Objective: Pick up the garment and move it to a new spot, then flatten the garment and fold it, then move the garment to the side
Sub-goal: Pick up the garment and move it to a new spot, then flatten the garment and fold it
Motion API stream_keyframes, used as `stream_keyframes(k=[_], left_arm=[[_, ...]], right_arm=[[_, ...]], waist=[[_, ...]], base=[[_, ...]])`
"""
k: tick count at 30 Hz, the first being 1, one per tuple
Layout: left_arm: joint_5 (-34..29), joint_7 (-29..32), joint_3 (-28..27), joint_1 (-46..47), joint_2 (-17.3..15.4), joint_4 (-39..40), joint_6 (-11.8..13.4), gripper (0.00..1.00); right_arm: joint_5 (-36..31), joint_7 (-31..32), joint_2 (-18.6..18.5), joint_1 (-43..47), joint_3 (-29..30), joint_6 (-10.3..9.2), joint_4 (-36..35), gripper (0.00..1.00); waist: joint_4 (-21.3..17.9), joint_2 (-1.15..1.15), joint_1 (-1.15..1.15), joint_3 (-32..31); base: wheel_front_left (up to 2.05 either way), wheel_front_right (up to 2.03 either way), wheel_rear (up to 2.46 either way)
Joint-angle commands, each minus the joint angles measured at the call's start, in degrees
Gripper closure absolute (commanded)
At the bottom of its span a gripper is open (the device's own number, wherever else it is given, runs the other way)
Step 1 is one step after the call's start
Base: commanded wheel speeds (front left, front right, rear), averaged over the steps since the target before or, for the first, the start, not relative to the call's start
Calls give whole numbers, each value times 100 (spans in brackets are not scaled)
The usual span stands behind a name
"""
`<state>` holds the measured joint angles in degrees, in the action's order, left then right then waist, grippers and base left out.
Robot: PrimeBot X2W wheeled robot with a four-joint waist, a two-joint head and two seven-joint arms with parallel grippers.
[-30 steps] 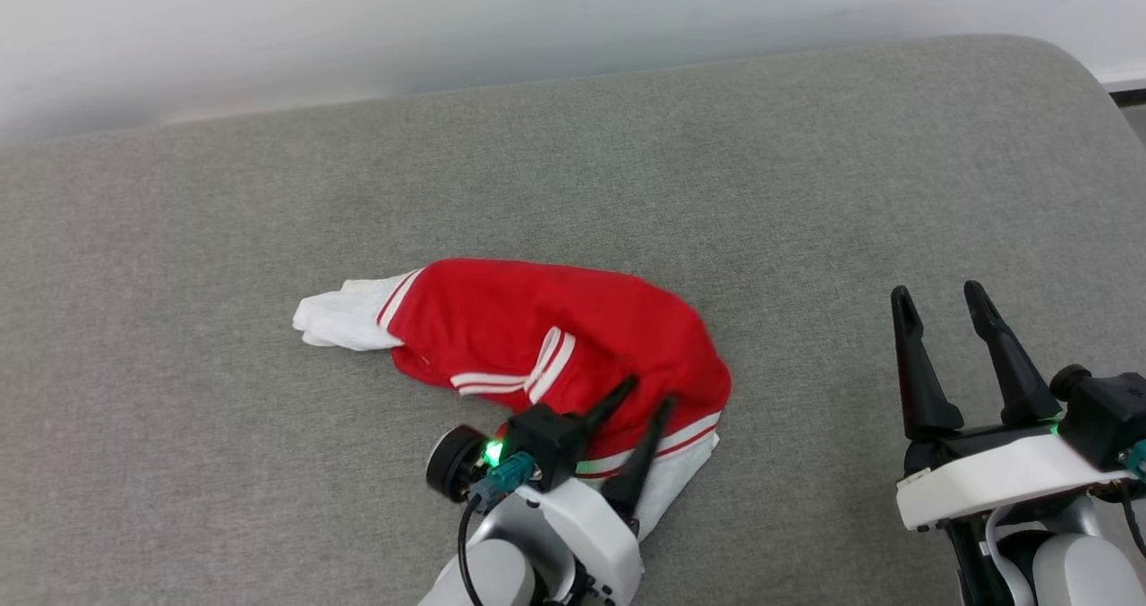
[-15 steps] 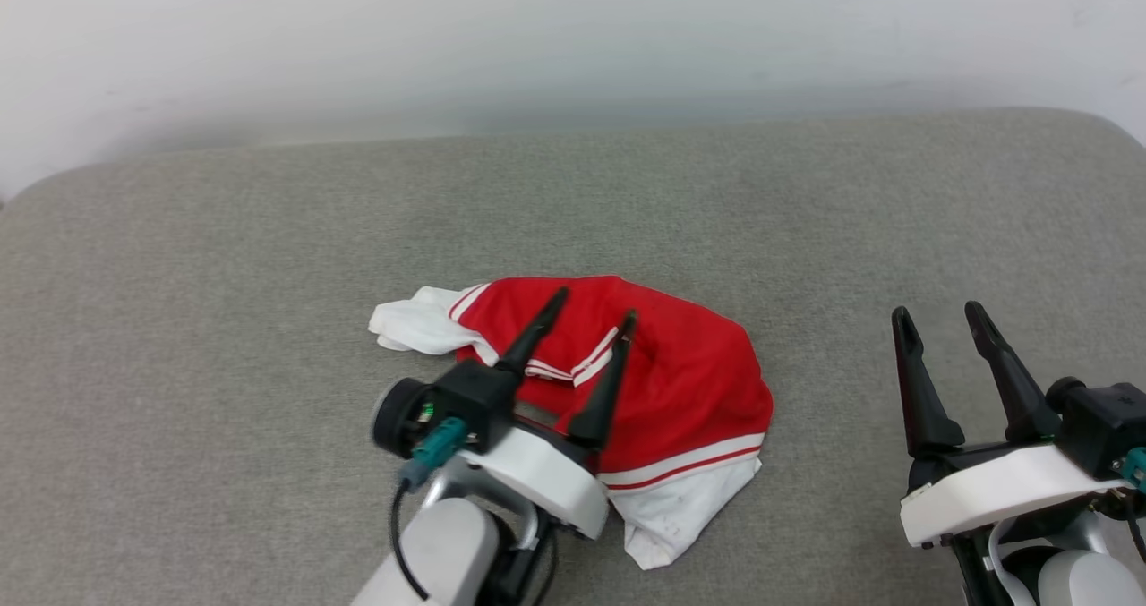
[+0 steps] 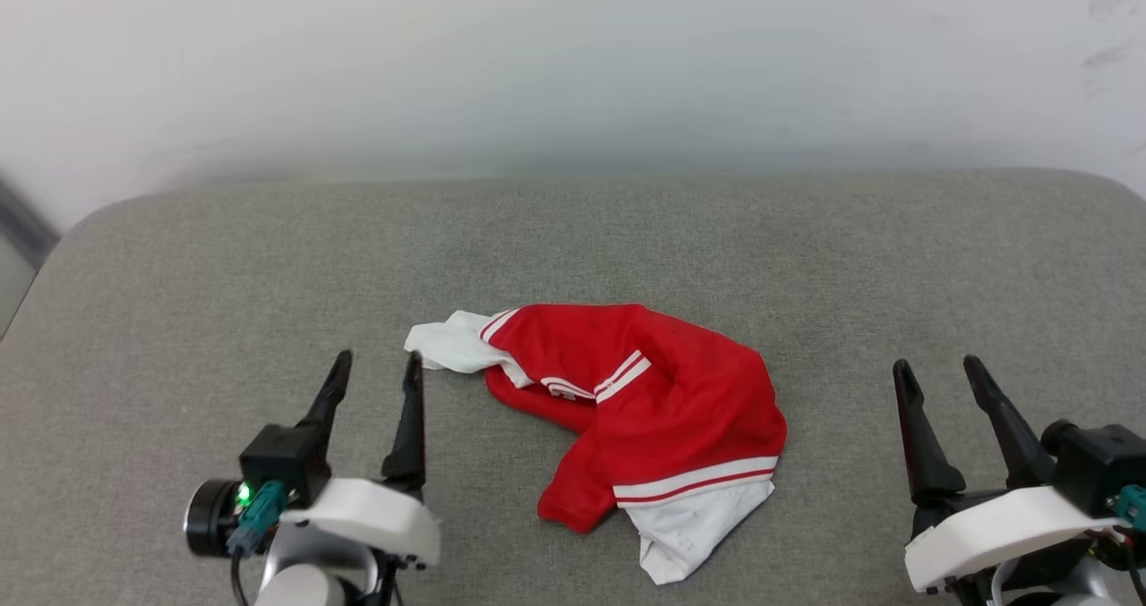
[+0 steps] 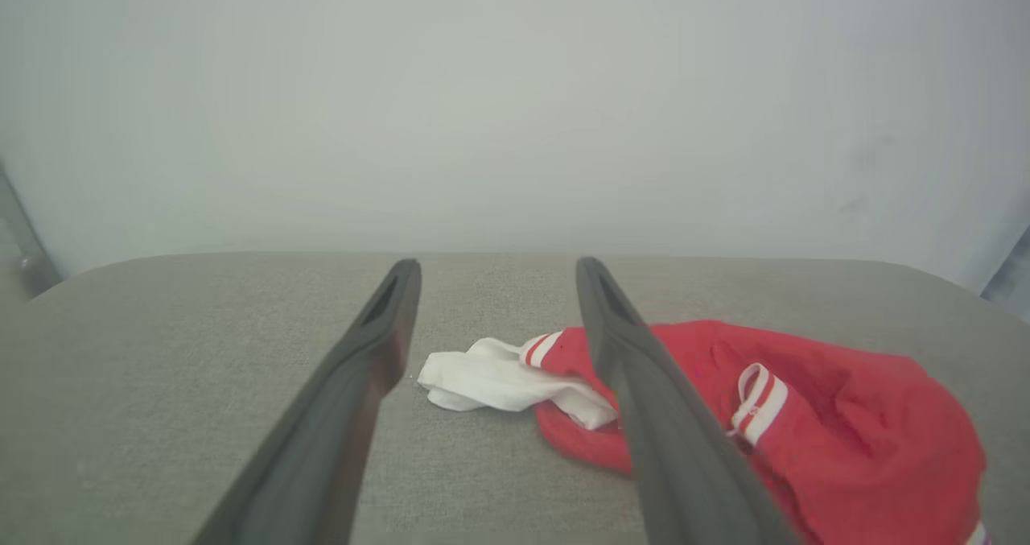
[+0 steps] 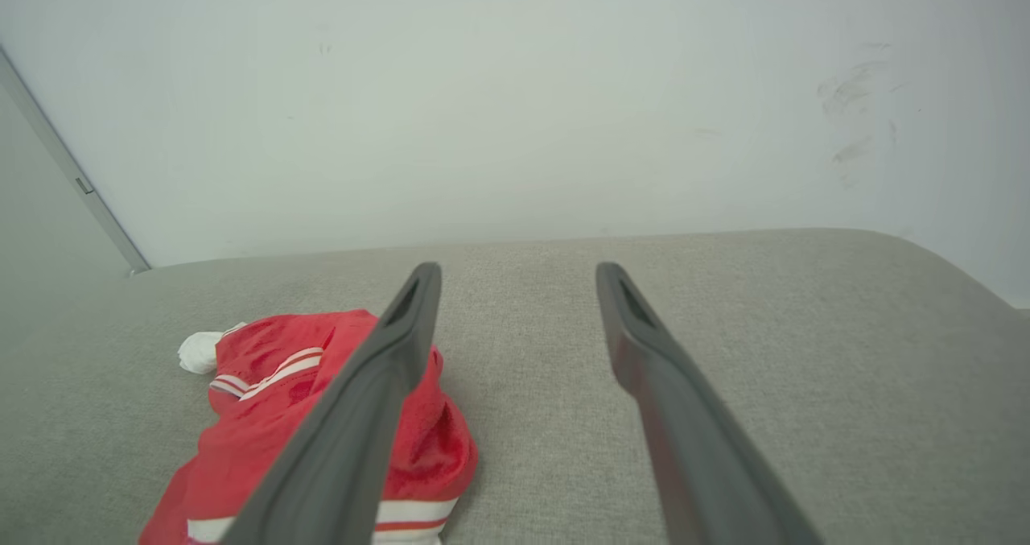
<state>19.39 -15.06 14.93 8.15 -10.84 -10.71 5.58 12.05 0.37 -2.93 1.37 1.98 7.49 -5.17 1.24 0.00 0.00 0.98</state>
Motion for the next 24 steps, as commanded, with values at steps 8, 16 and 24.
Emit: stream_keyframes(k=[8,16,24], left_arm=[[33,-15,-188,-453,-81,46,-25,0],[-64,-15,-216,-421,-18,40,-81,0],[-166,-16,-231,-219,25,100,-128,0]], right_arm=[[-47,16,9,201,8,0,-76,0],[-163,103,9,234,-24,0,-187,0],[-476,270,9,92,28,0,-350,0]], waist=[[-18,0,0,-111],[11,0,0,-96],[100,0,0,87]], base=[[0,0,0],[0,0,0],[0,0,0]])
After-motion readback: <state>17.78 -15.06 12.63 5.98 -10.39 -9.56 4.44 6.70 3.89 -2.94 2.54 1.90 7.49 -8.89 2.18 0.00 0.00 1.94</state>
